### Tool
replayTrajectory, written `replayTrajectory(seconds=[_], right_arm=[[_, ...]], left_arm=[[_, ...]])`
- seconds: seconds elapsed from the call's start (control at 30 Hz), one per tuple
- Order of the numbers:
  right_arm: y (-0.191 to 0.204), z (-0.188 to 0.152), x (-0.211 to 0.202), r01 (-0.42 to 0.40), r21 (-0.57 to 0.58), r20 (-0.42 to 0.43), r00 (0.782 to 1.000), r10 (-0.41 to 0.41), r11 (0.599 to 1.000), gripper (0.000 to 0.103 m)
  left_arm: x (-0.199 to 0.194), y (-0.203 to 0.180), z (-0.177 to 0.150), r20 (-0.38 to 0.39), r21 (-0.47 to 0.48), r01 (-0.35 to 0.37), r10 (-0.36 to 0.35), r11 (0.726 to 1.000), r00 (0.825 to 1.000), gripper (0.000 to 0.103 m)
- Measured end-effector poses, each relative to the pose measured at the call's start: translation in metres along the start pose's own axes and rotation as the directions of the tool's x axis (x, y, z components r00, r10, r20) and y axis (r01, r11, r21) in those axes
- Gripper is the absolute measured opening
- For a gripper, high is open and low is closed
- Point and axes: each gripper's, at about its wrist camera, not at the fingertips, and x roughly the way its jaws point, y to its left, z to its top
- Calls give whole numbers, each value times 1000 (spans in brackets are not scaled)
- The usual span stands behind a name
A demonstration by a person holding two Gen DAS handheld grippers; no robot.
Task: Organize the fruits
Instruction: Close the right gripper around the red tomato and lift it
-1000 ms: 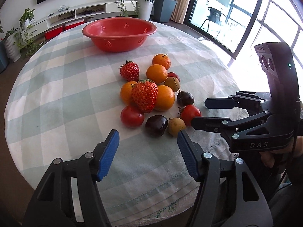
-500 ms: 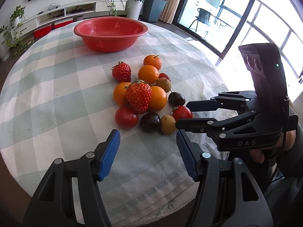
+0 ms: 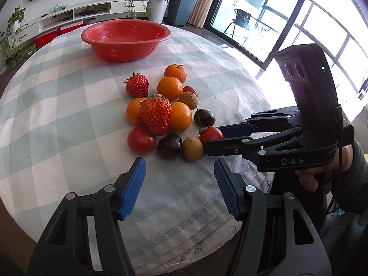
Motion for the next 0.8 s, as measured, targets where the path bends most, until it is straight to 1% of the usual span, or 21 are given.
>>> replayTrajectory(seconds=[0.27,0.47,0.57,0.67,0.73,0.8], right_arm=[[-1,-1,-2,-6,-6,4,1000,6,1000,35],[-9,-7,-22,5,10,39,999,-6,1000,35],[-13,-9,-29,19,16,52,998,-20,1000,35],[-15,-11,-32,15,24,65,998,-17,1000,35],[-16,-12,-34,11,28,70,997,-13,1000,35],[-17,-13,-35,10,30,76,997,-12,1000,35]], left_arm=[[9,-10,1,-17,5,12,-12,1000,1000,60],[16,-19,4,-11,-16,5,-5,1000,1000,60],[27,-27,5,-35,-13,-23,22,1000,999,60],[31,-32,6,-30,-14,-57,57,998,998,60],[30,-32,8,-21,-37,-70,69,997,997,56],[26,-31,9,-11,-67,-68,67,995,998,46]])
